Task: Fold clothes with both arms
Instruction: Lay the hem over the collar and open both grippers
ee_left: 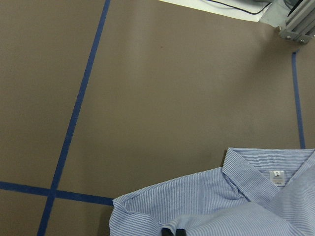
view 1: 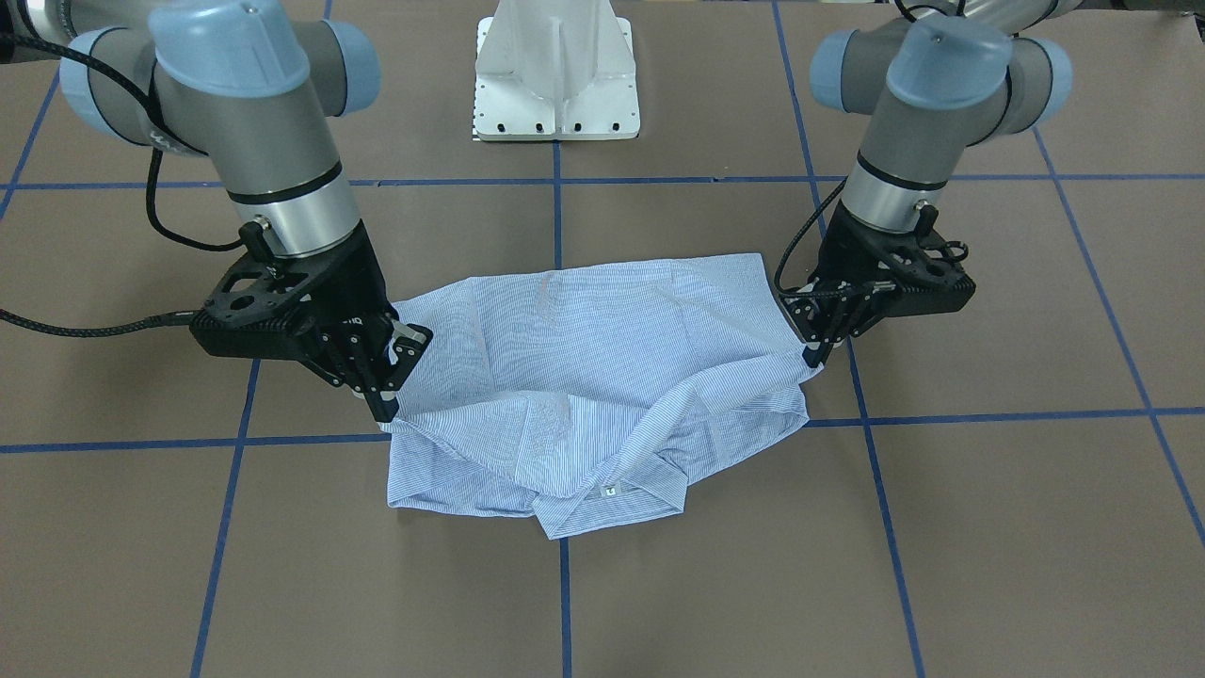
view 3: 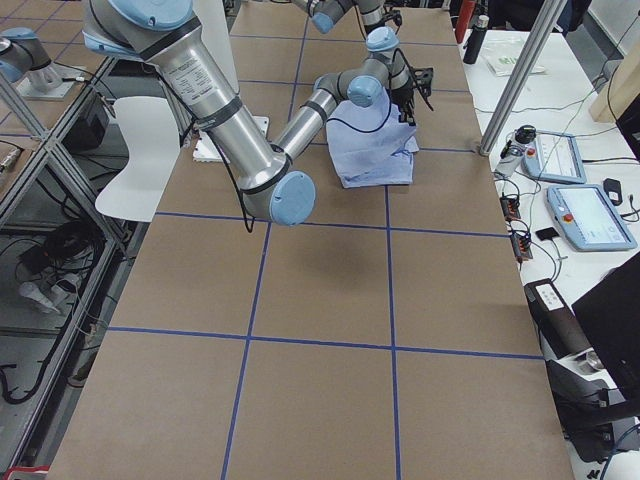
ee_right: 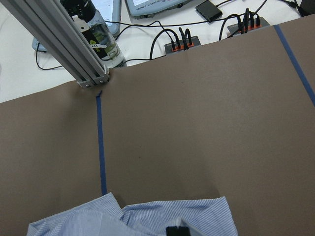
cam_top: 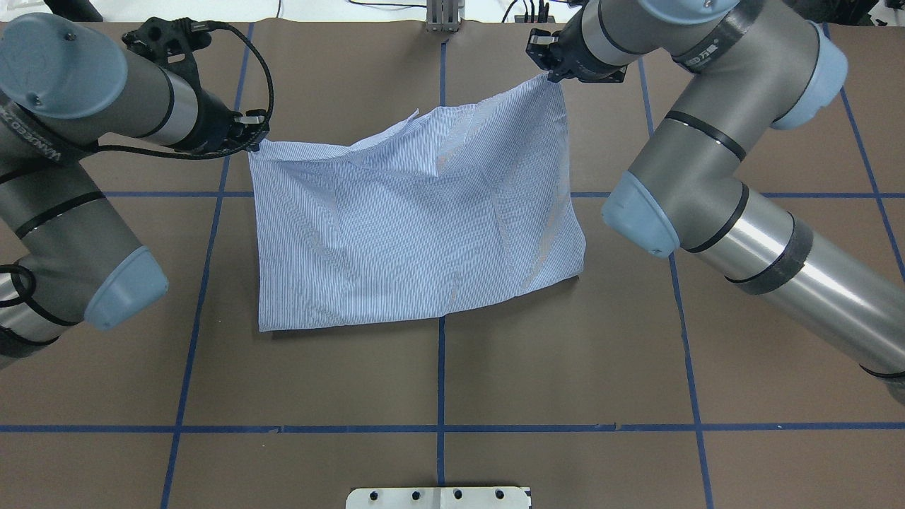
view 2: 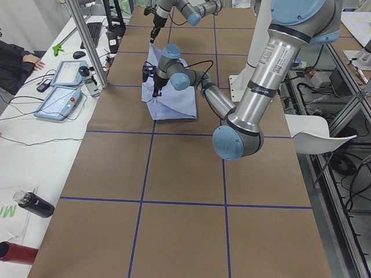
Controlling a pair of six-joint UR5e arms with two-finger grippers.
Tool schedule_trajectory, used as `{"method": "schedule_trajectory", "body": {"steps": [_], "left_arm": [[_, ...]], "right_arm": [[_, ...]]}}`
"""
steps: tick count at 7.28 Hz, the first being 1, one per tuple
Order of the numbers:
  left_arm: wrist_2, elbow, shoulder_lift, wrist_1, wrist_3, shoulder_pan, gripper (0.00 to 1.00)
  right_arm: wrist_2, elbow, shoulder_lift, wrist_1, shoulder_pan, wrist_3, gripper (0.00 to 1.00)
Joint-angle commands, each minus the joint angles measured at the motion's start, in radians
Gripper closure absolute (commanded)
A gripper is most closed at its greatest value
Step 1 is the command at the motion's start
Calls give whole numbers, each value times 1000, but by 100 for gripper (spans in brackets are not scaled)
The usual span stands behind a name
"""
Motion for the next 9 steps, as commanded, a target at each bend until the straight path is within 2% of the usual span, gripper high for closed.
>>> {"method": "schedule_trajectory", "body": {"steps": [1,4,5,6,7,8,9], "left_arm": [[2,145,-1,-130,19,30,100],[0,231,5,-215,133,34,100],[-4,230,14,-247,203,34,38],[-9,219,16,-259,217,32,0],[-32,196,17,-259,217,31,0],[-120,146,66,-262,219,32,0],[-163,63,122,-262,216,34,0]], "right_arm": [[-41,-116,-13,90,-51,-4,100],[-47,-141,-61,118,-56,-88,100],[-45,-166,-59,121,-58,-91,7],[-30,-165,-32,117,-47,-94,0],[37,-165,-23,109,-21,-94,0],[158,-159,-30,108,14,-105,0],[215,-148,-45,108,42,-114,0]]}}
